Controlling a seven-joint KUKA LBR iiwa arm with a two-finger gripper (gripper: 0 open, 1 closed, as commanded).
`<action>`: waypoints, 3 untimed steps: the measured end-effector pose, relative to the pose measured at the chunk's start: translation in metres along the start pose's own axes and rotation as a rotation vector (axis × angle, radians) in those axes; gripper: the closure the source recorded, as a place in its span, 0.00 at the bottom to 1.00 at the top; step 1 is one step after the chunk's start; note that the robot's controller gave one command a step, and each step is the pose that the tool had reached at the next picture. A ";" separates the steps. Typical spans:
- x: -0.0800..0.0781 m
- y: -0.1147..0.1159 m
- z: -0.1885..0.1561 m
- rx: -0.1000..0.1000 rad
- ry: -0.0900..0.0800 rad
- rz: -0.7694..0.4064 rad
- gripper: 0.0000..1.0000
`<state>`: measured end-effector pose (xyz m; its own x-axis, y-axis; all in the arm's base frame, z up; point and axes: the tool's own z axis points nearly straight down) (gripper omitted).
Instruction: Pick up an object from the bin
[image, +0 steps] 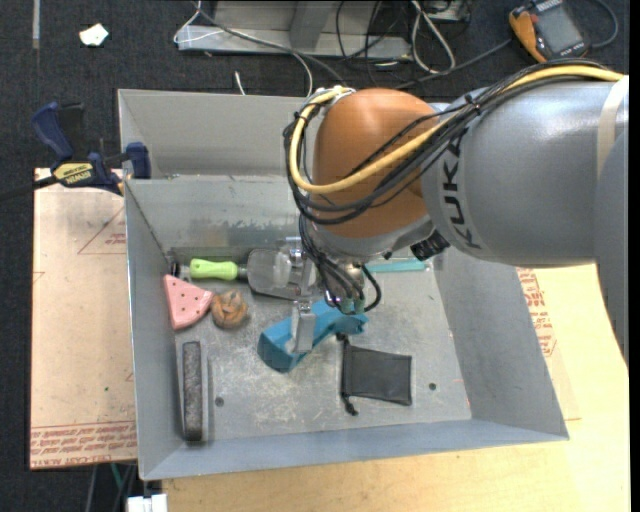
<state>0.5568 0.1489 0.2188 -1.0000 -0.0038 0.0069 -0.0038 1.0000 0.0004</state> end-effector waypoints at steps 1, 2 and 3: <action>-0.002 -0.001 -0.004 -0.001 -0.007 0.003 0.00; 0.004 -0.033 0.025 -0.003 -0.008 0.010 0.00; -0.031 -0.054 0.087 -0.003 -0.019 -0.145 0.00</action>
Offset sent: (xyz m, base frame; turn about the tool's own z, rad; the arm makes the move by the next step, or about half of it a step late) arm -0.0062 -0.0439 -0.0342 0.0124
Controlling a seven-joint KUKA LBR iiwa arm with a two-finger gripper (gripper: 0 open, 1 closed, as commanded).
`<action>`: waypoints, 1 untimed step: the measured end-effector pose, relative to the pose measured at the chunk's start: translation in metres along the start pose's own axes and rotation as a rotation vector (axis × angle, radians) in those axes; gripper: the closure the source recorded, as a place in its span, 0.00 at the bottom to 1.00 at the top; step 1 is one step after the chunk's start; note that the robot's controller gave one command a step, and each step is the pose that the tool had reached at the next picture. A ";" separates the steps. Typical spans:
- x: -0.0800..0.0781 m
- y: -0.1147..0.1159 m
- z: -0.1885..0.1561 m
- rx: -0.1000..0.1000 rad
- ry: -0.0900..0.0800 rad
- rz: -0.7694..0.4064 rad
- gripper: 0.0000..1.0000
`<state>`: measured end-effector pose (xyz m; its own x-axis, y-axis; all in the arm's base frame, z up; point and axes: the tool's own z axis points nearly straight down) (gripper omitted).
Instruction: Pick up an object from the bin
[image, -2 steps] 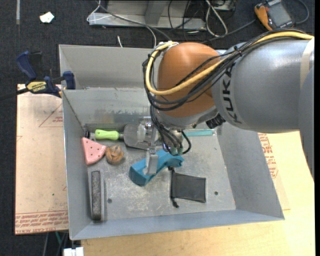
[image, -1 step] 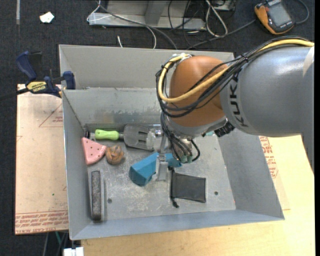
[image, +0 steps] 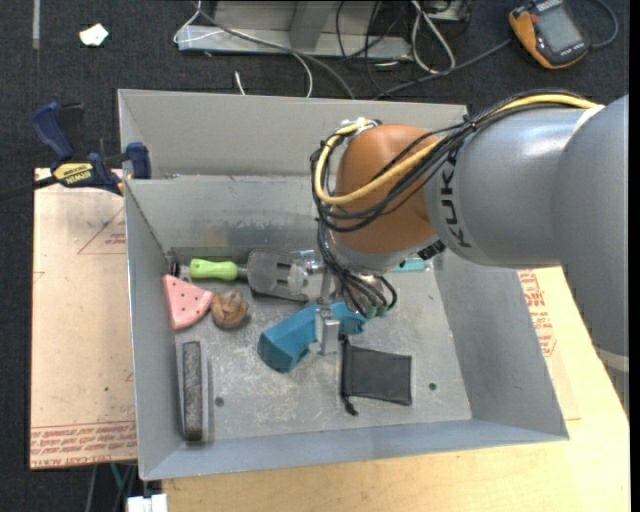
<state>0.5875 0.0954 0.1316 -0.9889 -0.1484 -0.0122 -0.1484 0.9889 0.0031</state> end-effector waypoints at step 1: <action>0.024 -0.019 0.062 0.000 0.000 -0.082 0.00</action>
Offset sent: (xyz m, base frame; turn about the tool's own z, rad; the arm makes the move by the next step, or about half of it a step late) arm 0.0180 -0.0357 -0.0616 -0.1914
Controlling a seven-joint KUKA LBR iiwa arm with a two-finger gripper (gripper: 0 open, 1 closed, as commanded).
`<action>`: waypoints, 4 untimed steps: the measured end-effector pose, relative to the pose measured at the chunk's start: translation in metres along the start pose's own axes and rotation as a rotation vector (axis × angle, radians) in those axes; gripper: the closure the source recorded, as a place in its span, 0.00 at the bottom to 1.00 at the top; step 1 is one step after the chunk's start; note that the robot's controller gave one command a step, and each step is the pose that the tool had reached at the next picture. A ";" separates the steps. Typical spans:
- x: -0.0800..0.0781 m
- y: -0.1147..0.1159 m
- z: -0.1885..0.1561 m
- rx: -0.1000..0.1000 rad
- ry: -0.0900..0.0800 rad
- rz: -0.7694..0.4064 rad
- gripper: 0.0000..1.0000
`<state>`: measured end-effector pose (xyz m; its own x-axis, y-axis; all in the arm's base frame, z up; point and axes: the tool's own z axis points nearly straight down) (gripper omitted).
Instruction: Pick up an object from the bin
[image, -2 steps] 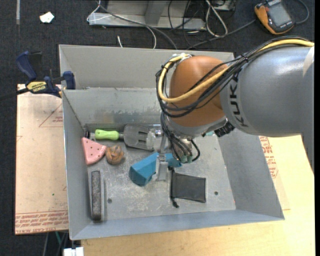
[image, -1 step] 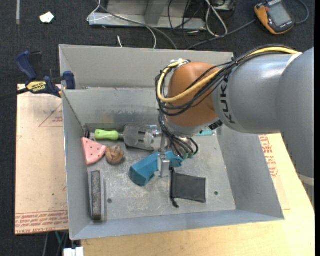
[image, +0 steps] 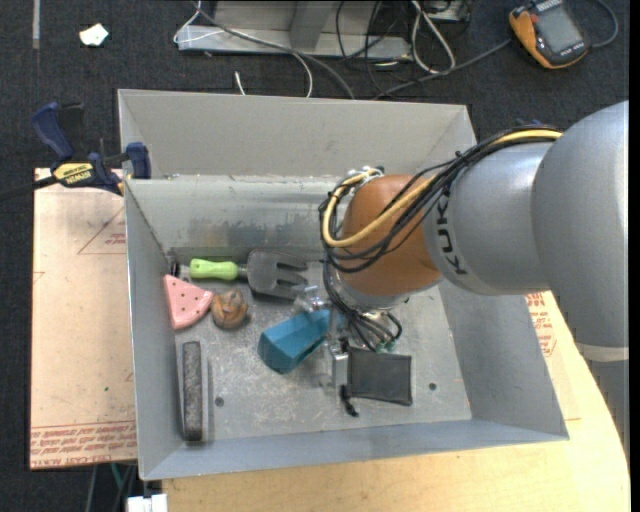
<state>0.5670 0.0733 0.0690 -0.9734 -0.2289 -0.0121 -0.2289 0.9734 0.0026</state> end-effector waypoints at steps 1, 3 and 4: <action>-0.036 -0.022 -0.002 0.000 -0.006 -0.107 1.00; -0.046 -0.022 -0.057 -0.002 0.003 -0.122 1.00; -0.037 -0.017 -0.124 -0.001 0.006 -0.142 1.00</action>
Offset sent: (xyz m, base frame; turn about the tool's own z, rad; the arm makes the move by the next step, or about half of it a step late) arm 0.0000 0.0000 0.0000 0.0000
